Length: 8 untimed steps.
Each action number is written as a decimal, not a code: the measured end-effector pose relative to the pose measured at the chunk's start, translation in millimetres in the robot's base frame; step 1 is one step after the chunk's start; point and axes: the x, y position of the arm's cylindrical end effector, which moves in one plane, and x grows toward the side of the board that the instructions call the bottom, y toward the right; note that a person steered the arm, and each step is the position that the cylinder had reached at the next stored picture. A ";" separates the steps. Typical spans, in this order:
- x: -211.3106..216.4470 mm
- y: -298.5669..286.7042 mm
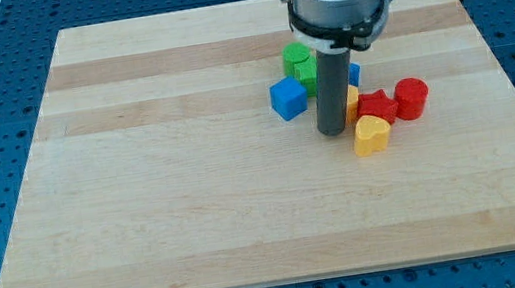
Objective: Push the red star into the group of blocks
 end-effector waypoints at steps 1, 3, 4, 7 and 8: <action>1.7 0.3; 18.7 0.3; 24.8 0.3; 49.3 1.1; 49.3 8.9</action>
